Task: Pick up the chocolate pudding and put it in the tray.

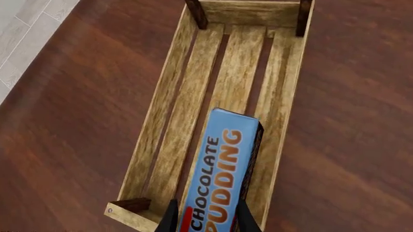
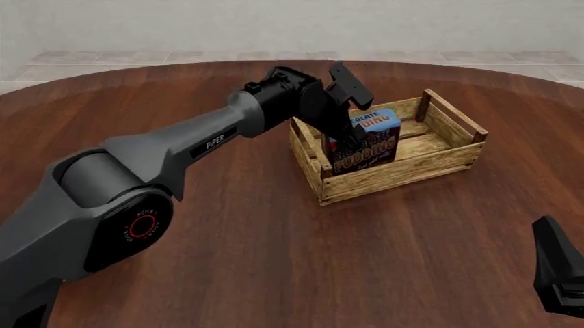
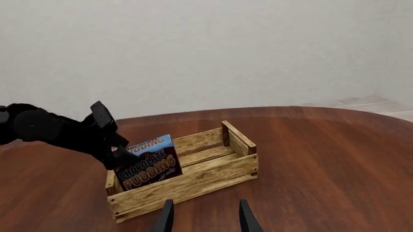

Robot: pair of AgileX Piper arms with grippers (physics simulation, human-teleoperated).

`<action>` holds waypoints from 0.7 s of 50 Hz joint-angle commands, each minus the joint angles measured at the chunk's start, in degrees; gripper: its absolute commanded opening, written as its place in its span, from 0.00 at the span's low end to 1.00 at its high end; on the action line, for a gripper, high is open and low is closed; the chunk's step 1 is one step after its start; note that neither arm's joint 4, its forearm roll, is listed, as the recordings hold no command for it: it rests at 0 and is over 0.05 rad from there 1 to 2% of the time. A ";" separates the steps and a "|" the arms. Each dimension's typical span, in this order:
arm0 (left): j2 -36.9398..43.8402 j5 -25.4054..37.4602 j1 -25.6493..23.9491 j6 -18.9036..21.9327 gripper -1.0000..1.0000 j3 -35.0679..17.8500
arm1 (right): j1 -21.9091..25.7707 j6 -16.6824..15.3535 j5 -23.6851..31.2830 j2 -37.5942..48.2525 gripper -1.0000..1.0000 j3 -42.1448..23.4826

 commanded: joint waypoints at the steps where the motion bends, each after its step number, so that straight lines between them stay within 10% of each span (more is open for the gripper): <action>1: 0.60 -0.02 0.18 0.67 0.00 -0.22 | -0.04 0.08 0.39 0.00 1.00 -0.44; 35: 1.47 -1.06 -0.15 0.60 0.00 1.87 | -0.47 0.16 -0.26 0.00 1.00 -0.06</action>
